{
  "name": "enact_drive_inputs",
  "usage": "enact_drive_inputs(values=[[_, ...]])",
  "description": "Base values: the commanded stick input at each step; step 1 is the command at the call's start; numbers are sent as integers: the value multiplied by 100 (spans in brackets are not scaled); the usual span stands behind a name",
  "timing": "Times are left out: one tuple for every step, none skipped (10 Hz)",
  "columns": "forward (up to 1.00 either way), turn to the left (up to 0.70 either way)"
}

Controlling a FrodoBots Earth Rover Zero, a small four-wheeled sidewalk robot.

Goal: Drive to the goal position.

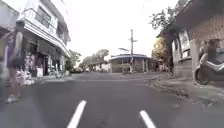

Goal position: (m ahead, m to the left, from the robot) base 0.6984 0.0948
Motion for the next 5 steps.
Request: enact_drive_inputs(values=[[100, -21], [100, -9], [100, 0], [100, 0], [100, 0]])
